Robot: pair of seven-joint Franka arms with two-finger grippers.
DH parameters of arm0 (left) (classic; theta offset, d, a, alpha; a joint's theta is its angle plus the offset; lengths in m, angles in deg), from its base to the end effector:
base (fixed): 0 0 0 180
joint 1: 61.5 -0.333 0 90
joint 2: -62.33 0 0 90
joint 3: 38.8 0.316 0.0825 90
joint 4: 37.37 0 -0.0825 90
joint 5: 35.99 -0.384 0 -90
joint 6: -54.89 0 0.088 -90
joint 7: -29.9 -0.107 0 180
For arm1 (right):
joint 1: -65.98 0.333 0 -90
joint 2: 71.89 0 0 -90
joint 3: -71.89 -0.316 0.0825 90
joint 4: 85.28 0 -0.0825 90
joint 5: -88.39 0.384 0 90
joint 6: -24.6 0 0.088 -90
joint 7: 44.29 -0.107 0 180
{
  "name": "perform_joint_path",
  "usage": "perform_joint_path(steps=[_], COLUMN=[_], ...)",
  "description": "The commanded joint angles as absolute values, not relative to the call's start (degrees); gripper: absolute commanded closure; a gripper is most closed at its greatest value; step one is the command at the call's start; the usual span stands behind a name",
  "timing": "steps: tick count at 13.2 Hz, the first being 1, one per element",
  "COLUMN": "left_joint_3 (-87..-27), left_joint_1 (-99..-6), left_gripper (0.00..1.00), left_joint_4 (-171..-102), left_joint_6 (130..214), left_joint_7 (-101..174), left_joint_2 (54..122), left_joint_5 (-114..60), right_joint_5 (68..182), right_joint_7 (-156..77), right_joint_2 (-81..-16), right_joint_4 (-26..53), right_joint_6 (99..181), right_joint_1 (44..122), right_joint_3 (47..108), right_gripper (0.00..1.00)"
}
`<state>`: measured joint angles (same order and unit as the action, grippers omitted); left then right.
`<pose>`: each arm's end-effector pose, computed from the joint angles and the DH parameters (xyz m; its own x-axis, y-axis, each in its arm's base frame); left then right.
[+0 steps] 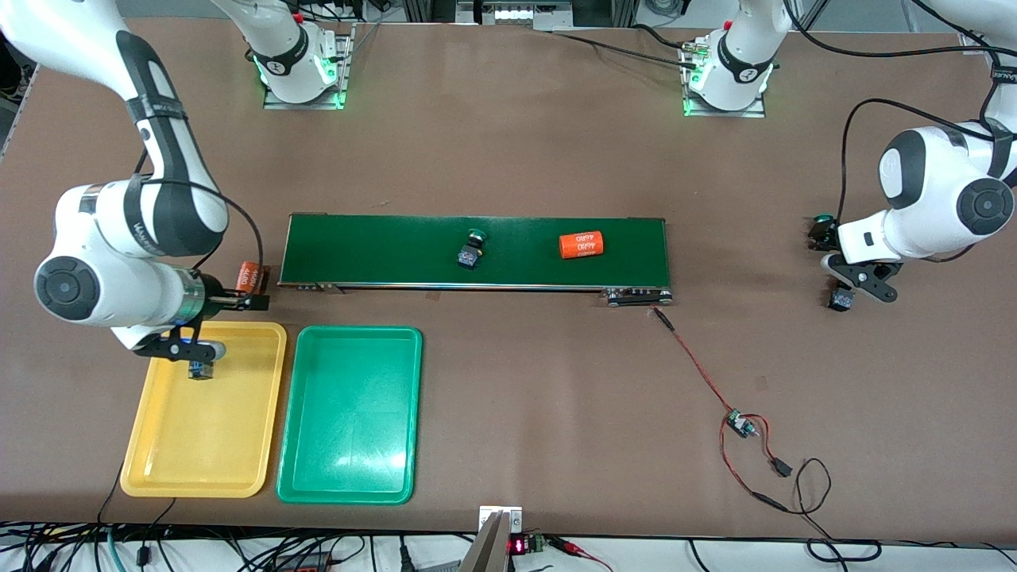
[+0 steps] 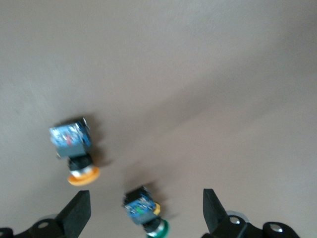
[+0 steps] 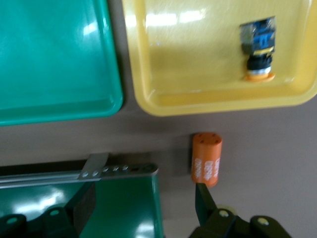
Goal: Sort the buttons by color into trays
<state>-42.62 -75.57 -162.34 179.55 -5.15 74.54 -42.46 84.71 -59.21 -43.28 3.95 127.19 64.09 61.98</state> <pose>0.5226 0.0988 0.2756 0.8498 -0.4815 -0.2143 -0.4775 -0.8755 0.0739 0.6547 0.0721 0.3420 0.9611 -0.1098 -0.2533 -0.1027 -0.9939 0.0411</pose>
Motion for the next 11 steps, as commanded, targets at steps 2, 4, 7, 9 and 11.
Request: perform_joint_path(steps=[2, 4, 7, 9, 11], left_joint_3=[-42.76, -42.85, -42.67, -42.67, -42.67], left_joint_1=[-78.01, -79.77, -82.06, -83.03, -84.0], left_gripper=[0.0, 0.0, 0.0, 0.0, 0.0], left_joint_4=[-164.54, -165.43, -165.43, -165.78, -166.39], left_joint_6=[179.08, 179.25, 180.66, 181.62, 183.82], left_joint_7=[-1.3, -1.04, 0.71, 3.7, 4.67], left_joint_2=[74.46, 74.46, 75.16, 76.21, 77.0], left_joint_5=[-41.26, -41.0, -40.99, -41.0, -41.0], right_joint_5=[89.6, 90.06, 89.71, 89.44, 89.44], right_joint_7=[-63.17, -65.02, -66.0, -65.91, -65.73], right_joint_2=[-46.04, -47.62, -53.41, -57.54, -60.97], right_joint_4=[4.81, 5.77, 12.42, 19.54, 25.61], right_joint_6=[124.36, 124.53, 130.04, 136.19, 141.99], right_joint_1=[67.56, 70.1, 71.87, 71.96, 71.96], right_joint_3=[62.22, 62.31, 62.4, 62.4, 62.31], right_gripper=[0.0, 0.0, 0.0, 0.0, 0.0])
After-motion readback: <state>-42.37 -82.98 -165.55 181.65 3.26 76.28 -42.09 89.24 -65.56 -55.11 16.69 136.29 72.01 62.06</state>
